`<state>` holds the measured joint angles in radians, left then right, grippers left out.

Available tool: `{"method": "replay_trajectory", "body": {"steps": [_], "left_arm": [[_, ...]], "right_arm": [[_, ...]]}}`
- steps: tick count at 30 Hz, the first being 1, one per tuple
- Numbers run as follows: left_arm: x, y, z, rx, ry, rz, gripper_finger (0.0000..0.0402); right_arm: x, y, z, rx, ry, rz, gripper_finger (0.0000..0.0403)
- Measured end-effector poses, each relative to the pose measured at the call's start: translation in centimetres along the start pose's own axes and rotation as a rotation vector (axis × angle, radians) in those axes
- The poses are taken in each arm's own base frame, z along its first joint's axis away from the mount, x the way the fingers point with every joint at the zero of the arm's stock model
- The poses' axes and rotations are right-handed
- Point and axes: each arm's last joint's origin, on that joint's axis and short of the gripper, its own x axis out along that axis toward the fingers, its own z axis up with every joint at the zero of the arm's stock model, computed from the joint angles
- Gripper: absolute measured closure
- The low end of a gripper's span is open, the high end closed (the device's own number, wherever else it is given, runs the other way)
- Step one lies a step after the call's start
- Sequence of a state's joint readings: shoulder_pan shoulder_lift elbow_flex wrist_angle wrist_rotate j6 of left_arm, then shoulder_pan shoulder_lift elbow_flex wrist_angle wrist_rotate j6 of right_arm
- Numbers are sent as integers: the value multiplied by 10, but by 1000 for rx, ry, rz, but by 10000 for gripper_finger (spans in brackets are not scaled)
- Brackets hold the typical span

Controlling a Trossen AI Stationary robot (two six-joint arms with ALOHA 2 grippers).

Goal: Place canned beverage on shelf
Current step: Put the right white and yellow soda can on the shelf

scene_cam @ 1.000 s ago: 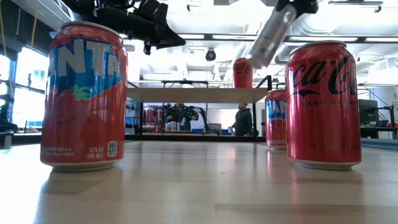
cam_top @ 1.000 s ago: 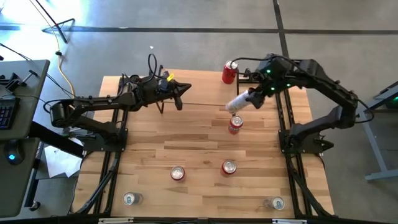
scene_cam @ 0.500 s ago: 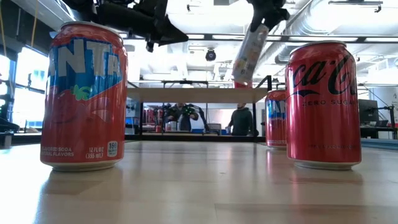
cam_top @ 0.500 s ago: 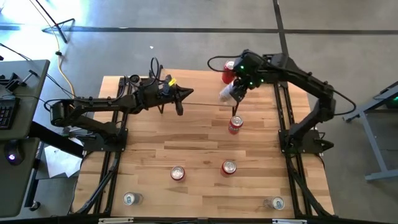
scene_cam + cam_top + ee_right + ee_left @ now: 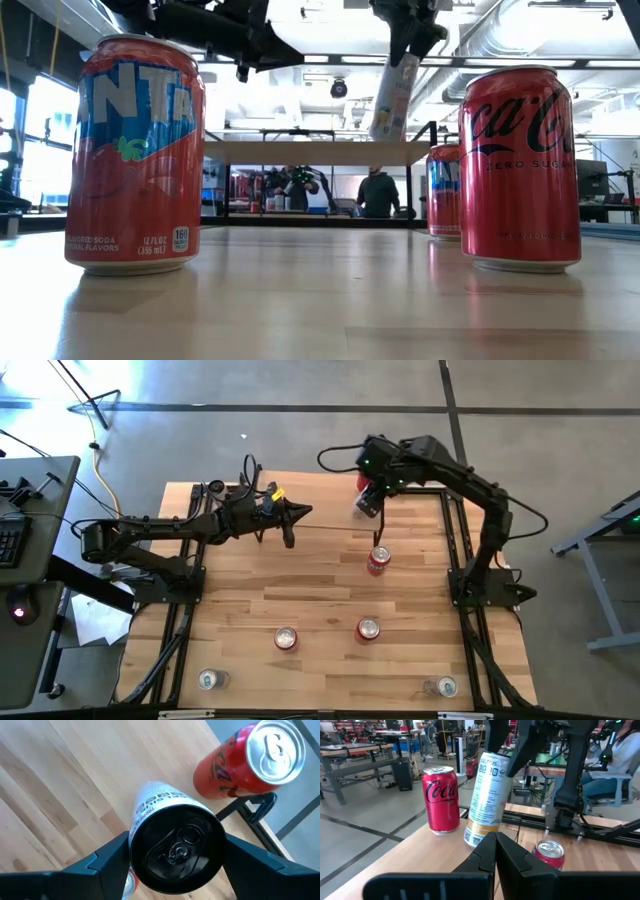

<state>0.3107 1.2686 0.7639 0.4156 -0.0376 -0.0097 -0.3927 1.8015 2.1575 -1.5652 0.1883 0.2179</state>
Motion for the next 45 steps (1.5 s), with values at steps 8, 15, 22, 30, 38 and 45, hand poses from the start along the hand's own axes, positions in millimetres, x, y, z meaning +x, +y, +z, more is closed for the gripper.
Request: {"method": "replay_trajectory", "body": {"steps": [8, 15, 22, 30, 38, 45], "left_arm": [[0, 0, 0, -12, 0, 0, 402], [0, 0, 0, -15, 0, 0, 393], [0, 0, 0, -15, 0, 0, 387], [0, -1, 0, -14, 0, -2, 390], [0, -5, 0, -11, 1, -19, 392], [0, -5, 0, -11, 1, -19, 391]], "right_arm": [[2, 1, 2, -40, -2, -3, 134], [-4, 0, 6, -52, -53, -12, 132], [-12, -2, 8, -56, -101, -26, 132], [-12, -4, 9, -4, -94, 7, 132], [4, -16, 15, 64, -29, 49, 132], [11, -16, 20, 49, -27, 37, 132]]}}
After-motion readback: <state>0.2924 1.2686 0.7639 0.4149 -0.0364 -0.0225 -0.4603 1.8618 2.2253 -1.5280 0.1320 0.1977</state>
